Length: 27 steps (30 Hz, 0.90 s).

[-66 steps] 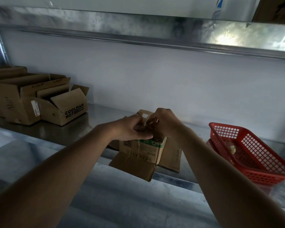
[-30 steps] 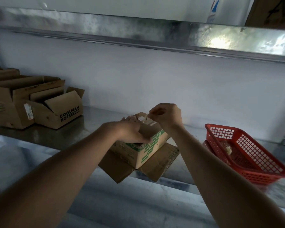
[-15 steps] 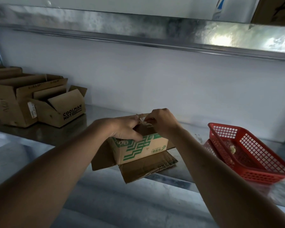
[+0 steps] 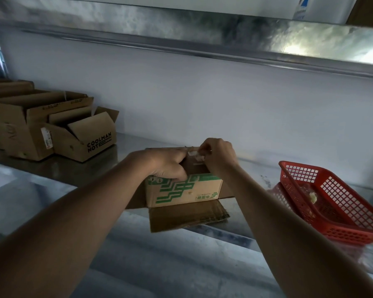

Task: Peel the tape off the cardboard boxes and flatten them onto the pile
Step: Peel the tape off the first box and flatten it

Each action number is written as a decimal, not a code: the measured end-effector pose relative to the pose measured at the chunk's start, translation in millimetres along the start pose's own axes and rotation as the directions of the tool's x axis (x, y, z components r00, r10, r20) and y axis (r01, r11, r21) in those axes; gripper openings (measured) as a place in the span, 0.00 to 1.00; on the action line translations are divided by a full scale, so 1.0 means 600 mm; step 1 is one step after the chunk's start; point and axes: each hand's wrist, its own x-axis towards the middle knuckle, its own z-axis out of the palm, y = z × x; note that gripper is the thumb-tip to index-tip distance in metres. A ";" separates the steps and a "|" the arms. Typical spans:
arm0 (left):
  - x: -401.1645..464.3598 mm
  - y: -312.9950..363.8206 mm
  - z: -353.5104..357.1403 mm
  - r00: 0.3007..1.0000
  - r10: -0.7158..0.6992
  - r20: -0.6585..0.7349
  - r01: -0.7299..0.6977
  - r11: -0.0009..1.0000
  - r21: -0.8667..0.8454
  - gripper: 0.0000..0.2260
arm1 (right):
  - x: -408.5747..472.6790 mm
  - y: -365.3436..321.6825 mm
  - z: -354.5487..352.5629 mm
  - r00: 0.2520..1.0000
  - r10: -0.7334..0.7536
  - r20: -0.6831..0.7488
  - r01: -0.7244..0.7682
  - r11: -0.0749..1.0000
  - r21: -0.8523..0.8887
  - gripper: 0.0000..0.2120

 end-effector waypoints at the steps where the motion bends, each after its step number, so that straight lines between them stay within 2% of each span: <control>1: 0.002 -0.005 0.001 1.000 -0.018 -0.006 0.018 1.000 -0.012 0.30 | 0.001 0.004 0.000 0.997 0.067 -0.033 -0.062 0.992 0.112 0.09; 4: 0.004 -0.019 0.003 0.999 -0.035 -0.014 0.034 0.996 -0.079 0.32 | 0.001 0.019 -0.008 0.962 0.261 -0.076 -0.201 0.873 0.444 0.13; 6: 0.008 -0.020 0.004 1.000 -0.010 -0.029 0.007 0.996 -0.091 0.30 | -0.004 0.025 -0.013 0.965 0.241 -0.107 -0.161 0.860 0.485 0.12; 7: 0.010 -0.019 0.006 0.999 0.010 -0.037 -0.013 0.997 -0.079 0.29 | -0.005 0.026 -0.014 0.977 0.170 -0.126 -0.100 0.896 0.433 0.12; 9: 0.018 -0.017 0.013 0.997 0.050 -0.066 -0.050 0.999 -0.003 0.35 | -0.008 0.023 -0.021 0.994 -0.028 -0.102 0.051 0.971 0.234 0.10; 11: 0.027 -0.020 0.022 0.989 0.095 -0.110 -0.083 0.991 0.108 0.39 | -0.008 0.013 -0.029 0.987 -0.154 0.051 0.149 0.986 0.080 0.09; 13: 0.034 -0.023 0.027 0.984 0.124 -0.128 -0.099 0.977 0.188 0.39 | -0.007 0.002 -0.035 0.968 -0.158 0.195 0.154 0.988 0.035 0.07; 14: 0.037 -0.025 0.028 0.984 0.125 -0.124 -0.097 0.972 0.213 0.40 | -0.007 -0.002 -0.037 0.963 -0.152 0.223 0.151 0.988 0.024 0.07; 17: 0.040 -0.029 0.028 0.986 0.127 -0.110 -0.099 0.968 0.231 0.42 | -0.002 -0.004 -0.040 0.958 -0.168 0.231 0.166 0.986 0.027 0.06; 20: 0.040 -0.033 0.029 0.986 0.137 -0.100 -0.111 0.967 0.231 0.42 | 0.005 -0.003 -0.037 0.955 -0.179 0.237 0.174 0.984 0.042 0.12; 24: 0.042 -0.033 0.029 0.989 0.119 -0.092 -0.095 0.967 0.235 0.44 | 0.017 -0.007 -0.037 0.949 -0.138 0.284 0.180 0.975 -0.129 0.10; 27: 0.044 -0.032 0.030 0.989 0.116 -0.091 -0.091 0.964 0.251 0.44 | 0.016 -0.004 -0.046 0.923 -0.159 0.350 0.229 0.959 -0.167 0.12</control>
